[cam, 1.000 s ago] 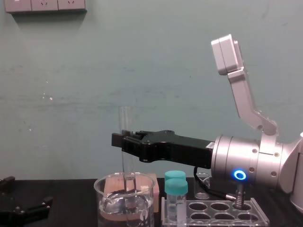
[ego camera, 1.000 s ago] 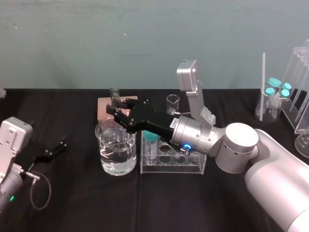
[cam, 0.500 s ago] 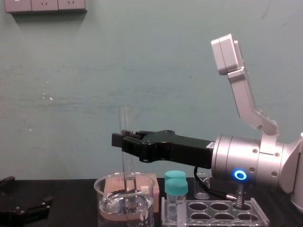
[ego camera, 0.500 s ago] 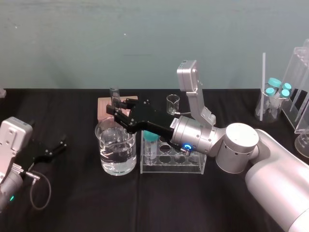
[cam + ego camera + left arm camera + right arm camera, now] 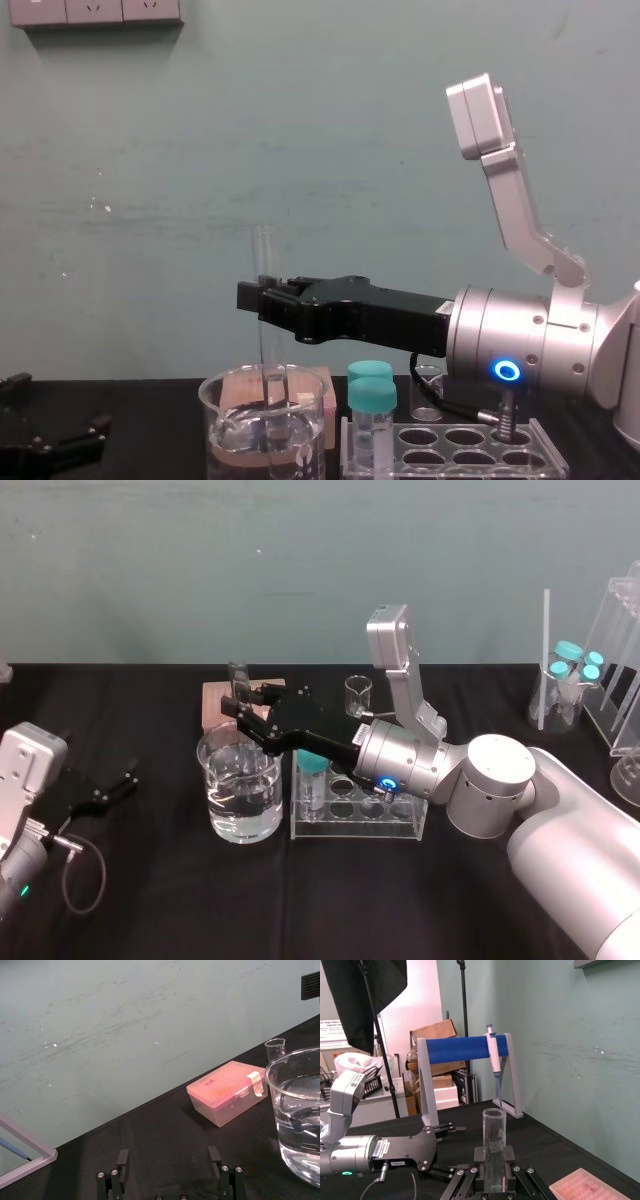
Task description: Hold the test tube with one hand and immerse one end into the beaker, then return it to the test tube rack.
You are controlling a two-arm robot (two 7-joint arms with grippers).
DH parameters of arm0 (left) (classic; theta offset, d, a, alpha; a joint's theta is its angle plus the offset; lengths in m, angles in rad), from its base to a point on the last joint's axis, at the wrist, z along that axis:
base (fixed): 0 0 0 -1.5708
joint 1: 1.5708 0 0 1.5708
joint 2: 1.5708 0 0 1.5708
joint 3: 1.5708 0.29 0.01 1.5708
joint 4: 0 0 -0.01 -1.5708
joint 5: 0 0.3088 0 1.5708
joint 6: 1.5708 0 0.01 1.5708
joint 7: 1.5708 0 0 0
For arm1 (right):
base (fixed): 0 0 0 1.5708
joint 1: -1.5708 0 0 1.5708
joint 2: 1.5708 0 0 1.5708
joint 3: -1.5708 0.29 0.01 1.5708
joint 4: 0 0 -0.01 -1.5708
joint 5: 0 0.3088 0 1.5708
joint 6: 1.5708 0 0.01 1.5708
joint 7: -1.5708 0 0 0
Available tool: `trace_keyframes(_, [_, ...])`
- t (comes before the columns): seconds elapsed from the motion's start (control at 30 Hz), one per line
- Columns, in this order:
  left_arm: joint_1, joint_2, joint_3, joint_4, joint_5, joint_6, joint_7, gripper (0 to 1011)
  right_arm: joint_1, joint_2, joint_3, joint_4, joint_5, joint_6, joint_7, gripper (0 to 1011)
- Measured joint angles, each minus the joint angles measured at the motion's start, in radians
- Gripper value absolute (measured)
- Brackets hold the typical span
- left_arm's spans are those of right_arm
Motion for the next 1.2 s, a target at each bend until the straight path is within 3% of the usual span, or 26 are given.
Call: trace_keyframes(1.2, [0.0, 0.0, 0.0, 0.0, 0.0, 0.0, 0.0, 1000, 0.004, -0.004, -0.001, 0.01, 0.004, -0.007, 0.012, 226])
